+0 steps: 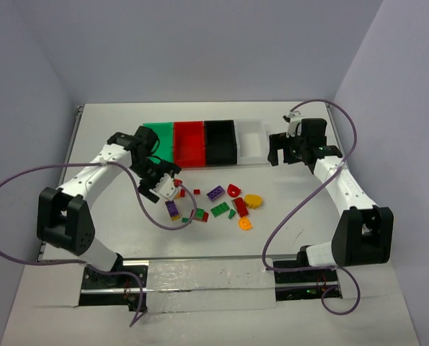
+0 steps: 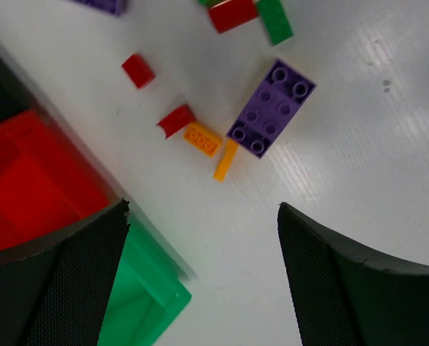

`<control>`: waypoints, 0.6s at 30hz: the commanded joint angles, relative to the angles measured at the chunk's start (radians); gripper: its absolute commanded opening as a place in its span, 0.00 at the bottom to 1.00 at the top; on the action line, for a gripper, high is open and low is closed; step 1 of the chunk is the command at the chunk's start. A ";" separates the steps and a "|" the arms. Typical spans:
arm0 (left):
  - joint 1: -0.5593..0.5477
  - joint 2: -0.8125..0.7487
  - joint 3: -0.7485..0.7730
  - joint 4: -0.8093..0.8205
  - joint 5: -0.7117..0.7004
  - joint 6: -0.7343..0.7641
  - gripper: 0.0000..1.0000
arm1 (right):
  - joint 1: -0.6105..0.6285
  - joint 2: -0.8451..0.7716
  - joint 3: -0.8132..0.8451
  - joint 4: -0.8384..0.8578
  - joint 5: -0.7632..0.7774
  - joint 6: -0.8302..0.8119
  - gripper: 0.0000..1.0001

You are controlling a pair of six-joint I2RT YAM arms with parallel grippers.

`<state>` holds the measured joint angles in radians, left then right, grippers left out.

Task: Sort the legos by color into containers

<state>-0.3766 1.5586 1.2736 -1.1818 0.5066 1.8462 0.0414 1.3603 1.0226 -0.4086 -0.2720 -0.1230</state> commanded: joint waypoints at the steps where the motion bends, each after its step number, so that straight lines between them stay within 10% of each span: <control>1: -0.078 0.019 -0.032 -0.046 -0.001 0.136 0.87 | 0.000 0.010 0.049 -0.018 -0.011 -0.020 1.00; 18: -0.205 0.098 -0.126 -0.038 -0.106 0.174 0.65 | 0.000 0.023 0.050 -0.026 -0.033 -0.018 1.00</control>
<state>-0.5602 1.6535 1.1746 -1.1882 0.4135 1.9579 0.0414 1.3781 1.0267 -0.4347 -0.2862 -0.1295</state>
